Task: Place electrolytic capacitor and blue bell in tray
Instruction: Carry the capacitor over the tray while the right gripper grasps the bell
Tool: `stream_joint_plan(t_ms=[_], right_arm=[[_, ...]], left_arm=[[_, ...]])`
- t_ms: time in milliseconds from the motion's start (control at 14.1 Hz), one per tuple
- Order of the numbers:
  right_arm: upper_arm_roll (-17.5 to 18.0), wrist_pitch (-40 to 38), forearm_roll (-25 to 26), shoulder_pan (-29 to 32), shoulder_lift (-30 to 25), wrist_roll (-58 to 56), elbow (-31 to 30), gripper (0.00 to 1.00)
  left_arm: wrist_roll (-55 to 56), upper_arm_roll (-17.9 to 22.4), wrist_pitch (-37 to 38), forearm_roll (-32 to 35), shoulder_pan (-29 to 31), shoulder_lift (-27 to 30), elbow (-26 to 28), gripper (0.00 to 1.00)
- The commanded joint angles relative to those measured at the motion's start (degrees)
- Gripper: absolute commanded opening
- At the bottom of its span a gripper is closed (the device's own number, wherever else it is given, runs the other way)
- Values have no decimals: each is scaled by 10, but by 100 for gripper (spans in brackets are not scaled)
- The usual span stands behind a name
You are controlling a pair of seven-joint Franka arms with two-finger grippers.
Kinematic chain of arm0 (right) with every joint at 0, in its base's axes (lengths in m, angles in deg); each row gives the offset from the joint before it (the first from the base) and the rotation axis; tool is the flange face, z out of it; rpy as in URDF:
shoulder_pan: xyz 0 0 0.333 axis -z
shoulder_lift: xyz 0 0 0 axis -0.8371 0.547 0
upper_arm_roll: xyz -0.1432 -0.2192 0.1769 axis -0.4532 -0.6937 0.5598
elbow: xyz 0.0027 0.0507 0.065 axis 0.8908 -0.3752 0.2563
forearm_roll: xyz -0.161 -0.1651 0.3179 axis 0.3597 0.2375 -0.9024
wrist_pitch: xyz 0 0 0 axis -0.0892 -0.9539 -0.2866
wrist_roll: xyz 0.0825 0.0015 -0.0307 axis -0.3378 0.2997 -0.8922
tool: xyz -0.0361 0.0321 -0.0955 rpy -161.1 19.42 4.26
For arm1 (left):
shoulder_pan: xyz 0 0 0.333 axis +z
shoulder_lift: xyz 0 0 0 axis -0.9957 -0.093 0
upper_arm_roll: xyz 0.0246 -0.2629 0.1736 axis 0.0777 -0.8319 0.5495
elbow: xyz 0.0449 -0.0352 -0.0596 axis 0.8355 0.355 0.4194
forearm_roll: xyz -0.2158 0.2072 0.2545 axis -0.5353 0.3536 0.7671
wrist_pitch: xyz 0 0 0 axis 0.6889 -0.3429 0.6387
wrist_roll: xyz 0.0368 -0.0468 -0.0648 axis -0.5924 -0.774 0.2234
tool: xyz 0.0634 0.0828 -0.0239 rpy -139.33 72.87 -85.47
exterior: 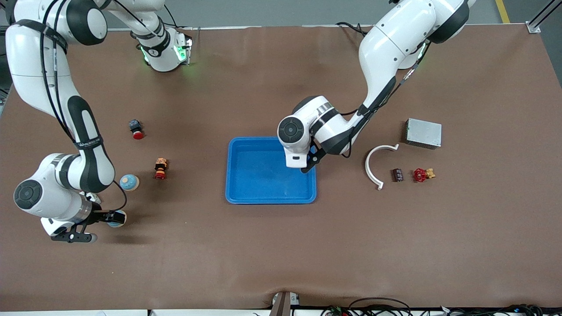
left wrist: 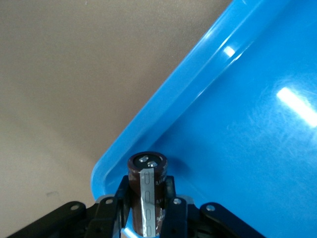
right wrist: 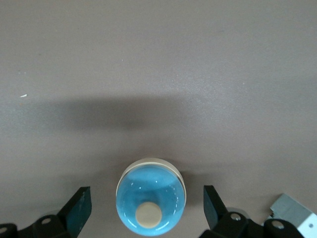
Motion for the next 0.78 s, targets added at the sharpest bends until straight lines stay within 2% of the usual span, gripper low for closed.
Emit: stream_joint_plan(t_ms=[0, 424, 495, 566, 636, 707], right_arm=[[5, -4, -6, 5, 14, -10, 22, 100], [6, -5, -10, 8, 16, -27, 17, 100], [6, -5, -10, 9, 16, -37, 14, 88], [6, -6, -10, 9, 16, -56, 13, 45], [6, -7, -10, 9, 16, -65, 14, 12], [6, -10, -10, 8, 16, -64, 13, 0]], left_arm=[[10, 12, -4, 14, -15, -10, -14, 0], [9, 12, -17, 14, -14, -11, -14, 0], [3, 13, -17, 14, -14, -10, -14, 14], [1, 12, -17, 14, -13, -10, -14, 49], [1, 13, -17, 14, -14, -8, -14, 99], [2, 13, -17, 15, -15, -5, -14, 100]])
